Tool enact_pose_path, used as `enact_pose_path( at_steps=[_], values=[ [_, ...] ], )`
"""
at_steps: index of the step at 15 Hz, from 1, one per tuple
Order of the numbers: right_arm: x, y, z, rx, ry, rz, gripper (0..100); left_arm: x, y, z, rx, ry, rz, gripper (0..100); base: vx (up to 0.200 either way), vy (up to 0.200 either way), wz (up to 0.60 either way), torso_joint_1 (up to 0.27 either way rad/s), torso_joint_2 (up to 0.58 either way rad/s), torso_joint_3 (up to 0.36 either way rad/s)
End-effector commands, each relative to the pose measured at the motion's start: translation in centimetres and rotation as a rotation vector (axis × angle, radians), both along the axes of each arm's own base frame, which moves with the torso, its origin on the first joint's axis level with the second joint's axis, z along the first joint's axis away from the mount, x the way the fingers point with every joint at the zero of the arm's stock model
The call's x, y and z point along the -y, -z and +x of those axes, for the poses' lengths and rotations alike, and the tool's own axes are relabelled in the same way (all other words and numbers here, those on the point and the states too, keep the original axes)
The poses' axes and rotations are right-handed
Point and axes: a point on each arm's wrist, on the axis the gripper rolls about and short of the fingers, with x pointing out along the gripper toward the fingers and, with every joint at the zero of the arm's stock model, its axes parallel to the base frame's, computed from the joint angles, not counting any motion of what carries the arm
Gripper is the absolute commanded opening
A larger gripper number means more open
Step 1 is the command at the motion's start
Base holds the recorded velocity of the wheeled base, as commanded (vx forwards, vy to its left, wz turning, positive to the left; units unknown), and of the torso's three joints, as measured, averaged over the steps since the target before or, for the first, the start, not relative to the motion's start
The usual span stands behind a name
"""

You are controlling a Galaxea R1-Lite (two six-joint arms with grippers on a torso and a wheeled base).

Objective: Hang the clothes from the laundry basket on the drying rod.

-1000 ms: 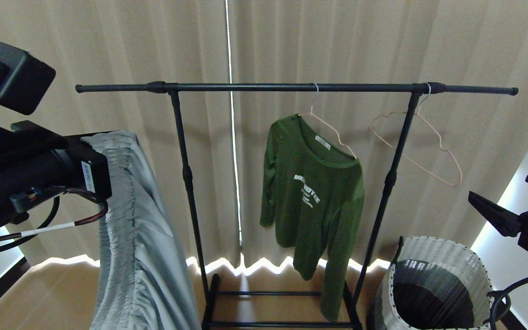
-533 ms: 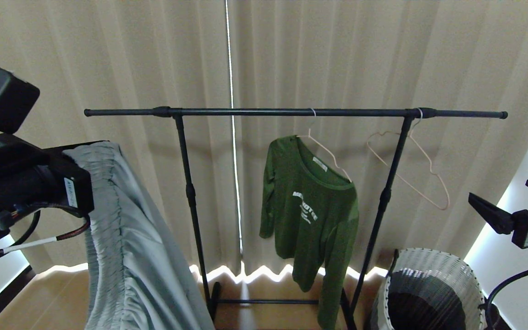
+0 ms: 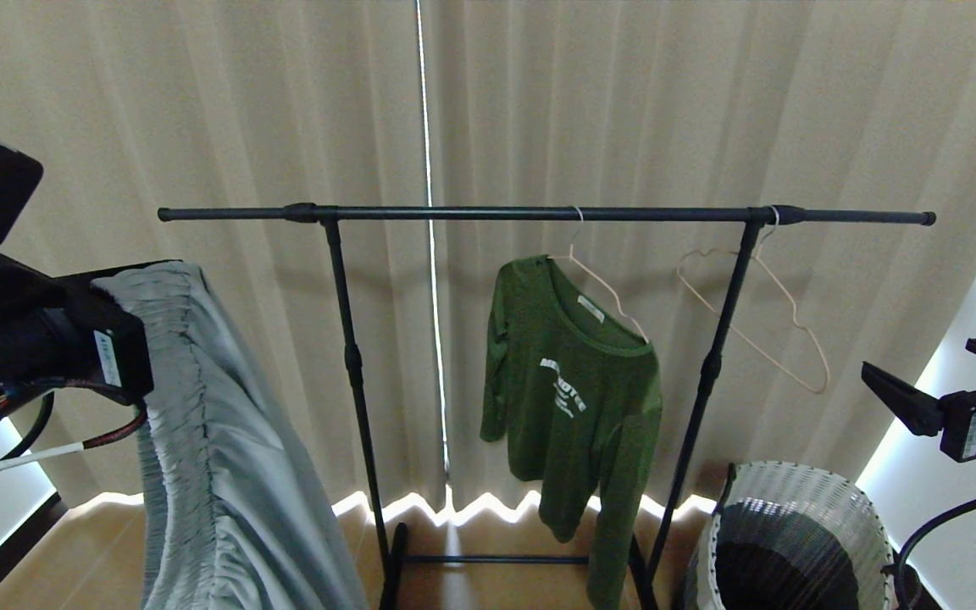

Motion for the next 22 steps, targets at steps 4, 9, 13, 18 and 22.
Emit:
enact_pose_path(
  at_steps=[4, 9, 13, 18, 22],
  values=[
    [0.0, 0.0, 0.0, 0.003, -0.001, -0.001, 100, 0.0, 0.0, -0.1, 0.001, 0.002, -0.001, 0, 0.1, -0.15, 0.0, 0.002, 0.0, 0.001],
    [0.0, -0.1, -0.1, 0.006, -0.001, -0.001, 100, 0.1, 0.0, 0.0, -0.002, 0.003, 0.002, 0, 0.16, -0.16, 0.0, 0.002, 0.0, -0.001],
    [0.0, 0.0, -0.2, 0.003, -0.001, -0.001, 100, 0.1, 0.0, -0.1, 0.004, 0.019, -0.003, 0, 0.0, 0.0, 0.0, 0.0, 0.0, 0.0],
    [-0.1, -0.2, -0.9, 0.019, -0.004, 0.0, 100, 0.0, 0.5, -0.1, -0.016, 0.021, -0.006, 0, 0.04, 0.0, 0.0, 0.0, 0.0, 0.0],
    [-0.1, -0.2, -1.1, 0.021, -0.004, 0.0, 100, 0.0, 0.5, -0.2, -0.015, 0.023, -0.007, 0, 0.2, 0.0, 0.0, -0.005, 0.0, 0.002]
  ],
)
